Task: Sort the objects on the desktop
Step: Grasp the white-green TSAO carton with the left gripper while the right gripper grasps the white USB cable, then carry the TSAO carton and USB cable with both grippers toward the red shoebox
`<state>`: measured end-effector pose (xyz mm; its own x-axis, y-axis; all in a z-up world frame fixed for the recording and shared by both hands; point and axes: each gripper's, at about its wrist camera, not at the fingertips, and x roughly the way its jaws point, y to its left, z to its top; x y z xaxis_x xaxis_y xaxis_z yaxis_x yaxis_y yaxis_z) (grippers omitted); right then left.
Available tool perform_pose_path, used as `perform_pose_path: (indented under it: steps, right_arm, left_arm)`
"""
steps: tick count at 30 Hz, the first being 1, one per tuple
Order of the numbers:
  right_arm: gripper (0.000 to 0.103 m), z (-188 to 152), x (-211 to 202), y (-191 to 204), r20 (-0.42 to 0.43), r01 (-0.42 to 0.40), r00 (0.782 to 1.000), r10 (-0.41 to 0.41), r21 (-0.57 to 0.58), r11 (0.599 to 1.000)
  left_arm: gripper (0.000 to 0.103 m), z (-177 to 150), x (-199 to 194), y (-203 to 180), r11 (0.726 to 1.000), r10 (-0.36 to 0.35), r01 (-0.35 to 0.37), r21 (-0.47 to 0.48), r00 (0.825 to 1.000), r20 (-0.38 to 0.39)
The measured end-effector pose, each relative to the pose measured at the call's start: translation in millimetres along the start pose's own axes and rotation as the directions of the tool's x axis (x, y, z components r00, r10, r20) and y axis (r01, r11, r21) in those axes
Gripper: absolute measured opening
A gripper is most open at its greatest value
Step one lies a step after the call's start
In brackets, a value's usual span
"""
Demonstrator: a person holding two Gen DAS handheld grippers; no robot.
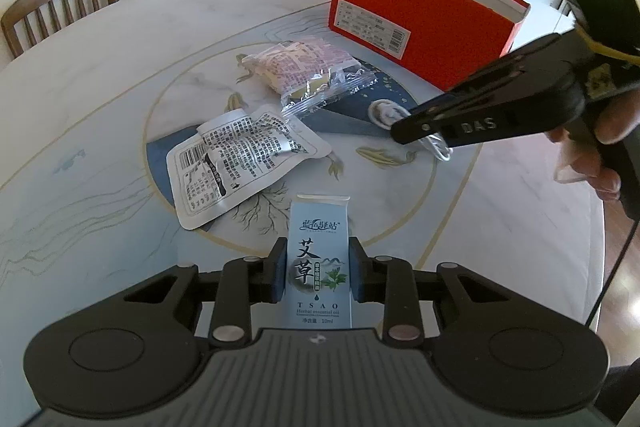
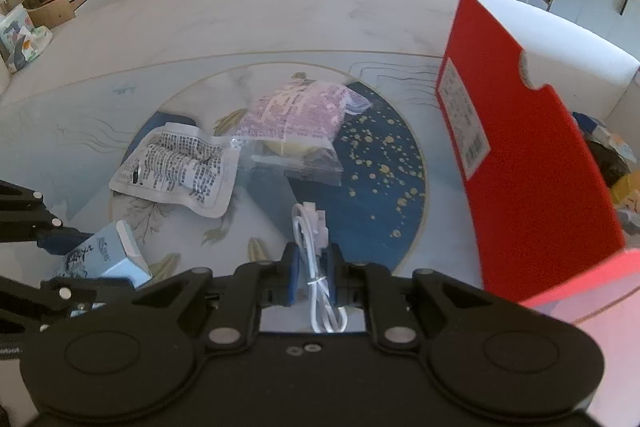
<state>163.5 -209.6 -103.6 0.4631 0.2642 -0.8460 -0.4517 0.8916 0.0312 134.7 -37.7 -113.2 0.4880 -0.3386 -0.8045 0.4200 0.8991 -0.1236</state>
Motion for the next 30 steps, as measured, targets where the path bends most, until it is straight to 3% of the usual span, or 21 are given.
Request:
perform_pose_path:
  steps: [14,30]
  right_arm:
    - [0.008,-10.0,-32.5,-7.4,0.033,-0.024,0.999,0.023,0.039,0.999]
    - [0.008,-21.5,-87.6,-23.3,0.095,-0.043,0.995,0.032,0.12,0.992]
  left_arm:
    - [0.028,2.2,-12.9,-4.2,0.998,0.013,-0.013,-0.062,1.0,-0.004]
    - [0.028,38.5,-40.0,-37.1,0.993,0.022,-0.018,-0.115,0.999,0.03]
